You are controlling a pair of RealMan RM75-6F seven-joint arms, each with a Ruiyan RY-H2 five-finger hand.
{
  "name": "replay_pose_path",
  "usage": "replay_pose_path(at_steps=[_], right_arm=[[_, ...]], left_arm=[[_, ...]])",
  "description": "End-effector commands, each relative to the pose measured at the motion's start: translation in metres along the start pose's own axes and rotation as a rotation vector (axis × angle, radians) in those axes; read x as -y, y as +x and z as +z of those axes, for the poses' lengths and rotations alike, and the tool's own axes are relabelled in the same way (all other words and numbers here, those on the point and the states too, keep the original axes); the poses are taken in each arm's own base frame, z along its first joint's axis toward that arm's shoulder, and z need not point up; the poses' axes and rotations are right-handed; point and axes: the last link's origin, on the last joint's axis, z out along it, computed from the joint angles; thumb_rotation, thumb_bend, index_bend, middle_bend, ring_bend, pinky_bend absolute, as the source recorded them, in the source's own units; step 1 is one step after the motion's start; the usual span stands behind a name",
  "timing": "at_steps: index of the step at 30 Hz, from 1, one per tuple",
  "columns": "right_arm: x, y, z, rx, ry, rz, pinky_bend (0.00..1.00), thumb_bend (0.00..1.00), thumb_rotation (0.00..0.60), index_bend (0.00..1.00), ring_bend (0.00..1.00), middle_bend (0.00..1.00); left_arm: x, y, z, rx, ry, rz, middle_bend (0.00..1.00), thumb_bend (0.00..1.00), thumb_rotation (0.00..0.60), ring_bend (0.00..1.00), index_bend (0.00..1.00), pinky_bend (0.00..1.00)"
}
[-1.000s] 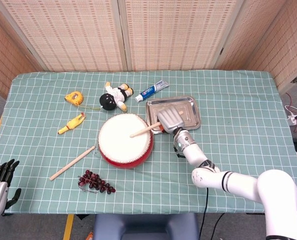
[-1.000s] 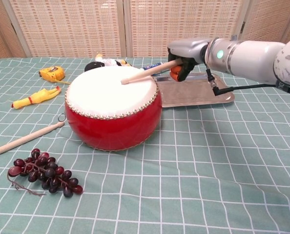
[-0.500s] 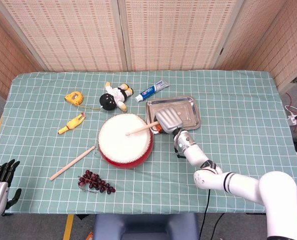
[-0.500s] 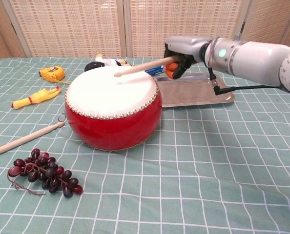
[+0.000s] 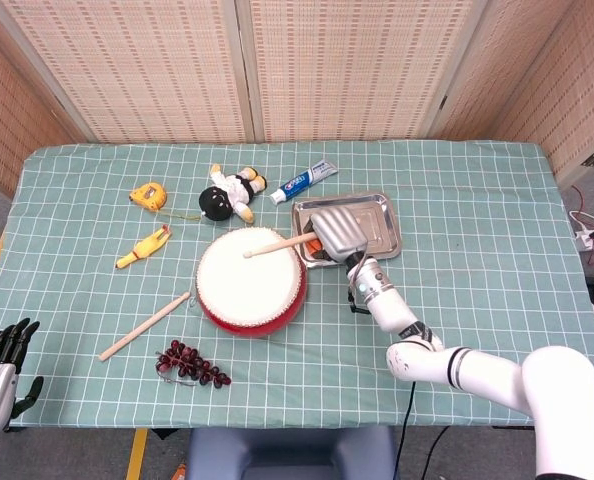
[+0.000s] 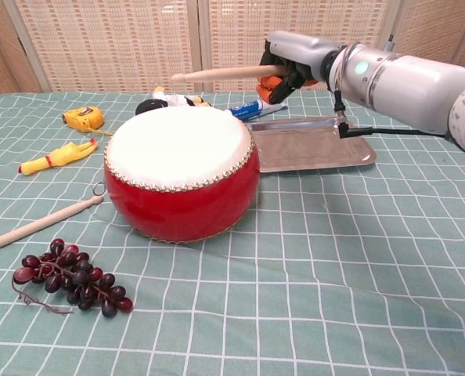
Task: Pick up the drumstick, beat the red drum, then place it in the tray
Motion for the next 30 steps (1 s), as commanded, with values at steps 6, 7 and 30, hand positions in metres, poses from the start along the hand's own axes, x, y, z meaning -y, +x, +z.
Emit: replay_pose_path(at_steps=[6, 7, 30], right_arm=[[-0.017, -0.032, -0.002, 0.207, -0.019, -0.342, 1.00, 0.62, 0.600, 1.00, 1.00, 0.97], [-0.016, -0.031, -0.001, 0.197, -0.027, -0.342, 1.00, 0.62, 0.600, 1.00, 1.00, 0.97], [-0.027, -0.033, -0.003, 0.145, 0.013, -0.393, 1.00, 0.62, 0.600, 1.00, 1.00, 0.97]], left_arm=[[0.001, -0.002, -0.001, 0.008, 0.007, 0.001, 0.01, 0.36, 0.600, 0.00, 0.07, 0.01], [0.001, -0.002, -0.001, 0.008, 0.007, 0.001, 0.01, 0.36, 0.600, 0.00, 0.07, 0.01], [-0.001, -0.001, 0.000, 0.008, 0.004, 0.006, 0.01, 0.36, 0.600, 0.00, 0.07, 0.01]])
